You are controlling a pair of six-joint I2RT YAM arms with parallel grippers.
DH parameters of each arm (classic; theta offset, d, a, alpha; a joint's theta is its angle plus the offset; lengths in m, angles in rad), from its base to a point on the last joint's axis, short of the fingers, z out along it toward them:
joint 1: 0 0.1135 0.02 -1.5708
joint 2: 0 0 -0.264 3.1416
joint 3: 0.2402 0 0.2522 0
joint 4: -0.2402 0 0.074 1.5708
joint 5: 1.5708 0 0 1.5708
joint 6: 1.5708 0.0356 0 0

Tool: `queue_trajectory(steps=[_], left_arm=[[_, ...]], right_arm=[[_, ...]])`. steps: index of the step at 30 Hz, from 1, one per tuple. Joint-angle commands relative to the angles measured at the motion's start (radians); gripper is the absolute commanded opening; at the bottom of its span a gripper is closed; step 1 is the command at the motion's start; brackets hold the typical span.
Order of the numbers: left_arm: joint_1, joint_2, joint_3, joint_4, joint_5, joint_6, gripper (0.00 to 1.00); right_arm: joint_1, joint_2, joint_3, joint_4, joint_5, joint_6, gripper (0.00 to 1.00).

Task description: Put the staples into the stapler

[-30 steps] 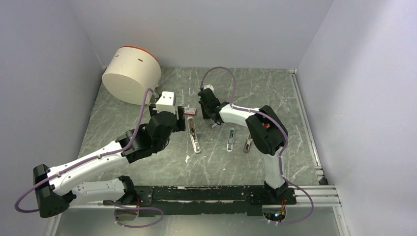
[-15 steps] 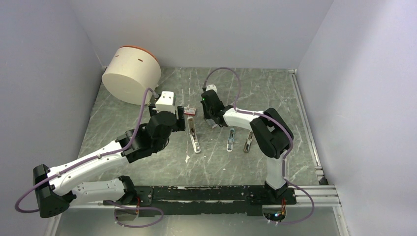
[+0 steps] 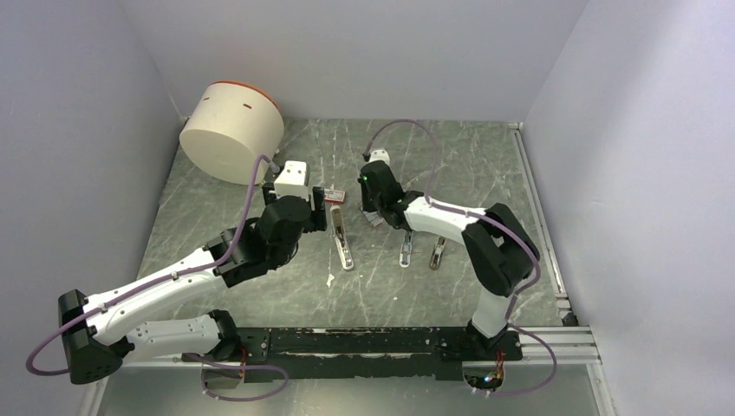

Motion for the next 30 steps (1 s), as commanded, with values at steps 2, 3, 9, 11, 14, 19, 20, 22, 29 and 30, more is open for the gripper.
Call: queue_trajectory(steps=[2, 3, 9, 11, 14, 19, 20, 22, 29, 30], left_arm=[[0.007, -0.032, 0.009, 0.021, 0.018, 0.004, 0.74], [0.007, -0.038, 0.008, 0.021, 0.02, 0.001, 0.74], [0.006, -0.074, 0.008, 0.014, 0.039, -0.017, 0.74], [0.007, -0.08, 0.009, 0.008, 0.047, -0.024, 0.74], [0.007, -0.089, 0.012, -0.001, 0.055, -0.037, 0.74], [0.007, -0.102, 0.012, -0.006, 0.06, -0.046, 0.74], [0.007, -0.103, 0.012, -0.008, 0.058, -0.047, 0.74], [0.006, -0.107, 0.013, -0.017, 0.054, -0.051, 0.74], [0.007, -0.115, 0.019, -0.041, 0.031, -0.052, 0.74], [0.007, -0.115, 0.019, -0.043, 0.027, -0.051, 0.74]], right_arm=[[0.065, -0.105, -0.085, -0.08, 0.019, 0.083, 0.2], [0.085, -0.123, -0.104, -0.088, 0.018, 0.097, 0.21], [0.199, -0.199, -0.213, -0.116, 0.11, 0.167, 0.21], [0.22, -0.206, -0.245, -0.111, 0.13, 0.19, 0.21], [0.245, -0.218, -0.288, -0.091, 0.162, 0.205, 0.21], [0.278, -0.228, -0.349, -0.037, 0.205, 0.206, 0.21], [0.286, -0.229, -0.368, -0.008, 0.215, 0.204, 0.21], [0.302, -0.228, -0.399, 0.039, 0.238, 0.195, 0.21], [0.331, -0.229, -0.466, 0.126, 0.258, 0.194, 0.21], [0.335, -0.232, -0.469, 0.123, 0.258, 0.198, 0.21]])
